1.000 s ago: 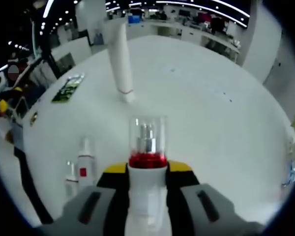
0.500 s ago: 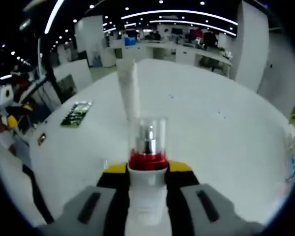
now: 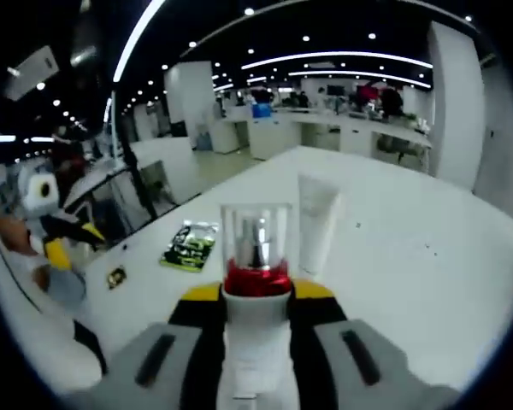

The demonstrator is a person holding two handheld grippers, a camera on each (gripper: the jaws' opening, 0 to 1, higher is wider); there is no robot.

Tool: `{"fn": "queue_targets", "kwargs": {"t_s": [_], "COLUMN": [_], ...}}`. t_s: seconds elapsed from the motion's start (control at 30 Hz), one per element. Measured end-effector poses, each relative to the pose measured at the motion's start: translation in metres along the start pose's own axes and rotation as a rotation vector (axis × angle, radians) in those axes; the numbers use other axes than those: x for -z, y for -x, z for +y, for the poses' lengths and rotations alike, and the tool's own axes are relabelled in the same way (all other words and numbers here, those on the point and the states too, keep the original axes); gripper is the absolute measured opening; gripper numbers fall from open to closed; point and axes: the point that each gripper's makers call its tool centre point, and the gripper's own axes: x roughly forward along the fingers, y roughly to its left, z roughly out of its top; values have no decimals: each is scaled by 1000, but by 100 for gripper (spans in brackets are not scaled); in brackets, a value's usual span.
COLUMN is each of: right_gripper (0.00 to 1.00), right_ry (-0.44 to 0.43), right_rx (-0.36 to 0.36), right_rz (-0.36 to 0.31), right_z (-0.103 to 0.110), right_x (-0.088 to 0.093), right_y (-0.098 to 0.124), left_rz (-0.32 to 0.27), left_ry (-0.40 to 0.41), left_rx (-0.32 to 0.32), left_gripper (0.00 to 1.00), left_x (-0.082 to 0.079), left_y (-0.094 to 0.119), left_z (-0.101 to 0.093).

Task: Arrange the skincare products in the storage area until every visible bottle or jar stands upright without overlapping.

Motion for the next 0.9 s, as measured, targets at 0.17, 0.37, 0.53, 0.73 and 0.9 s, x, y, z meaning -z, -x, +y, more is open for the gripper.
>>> {"fn": "queue_targets", "kwargs": {"t_s": [0.17,0.37,0.53,0.73,0.9], "right_gripper": [25,25,25,25,26], "right_ry": [7,44,93,162,205], "right_rx": [-65,-153,-227,-290,-328], "right_rz": [-11,1,37,69,81], "right_z": [33,72,106,139,161], "right_x": [-3,0,11,23,30], "right_y": [-11,-21,-31,-37,-42], "left_rz": [-2,-34,-66,-124,-144], "left_ry": [15,62,124,206,211], "left_rx": [-1,3,5,8,11], "left_gripper": [50,50,50,51,51], "left_x": [4,2,-3,-19,-31], "left_y": [3,6,5,2,-1], "left_z": [-6,-10,-9,-3,-4]}}
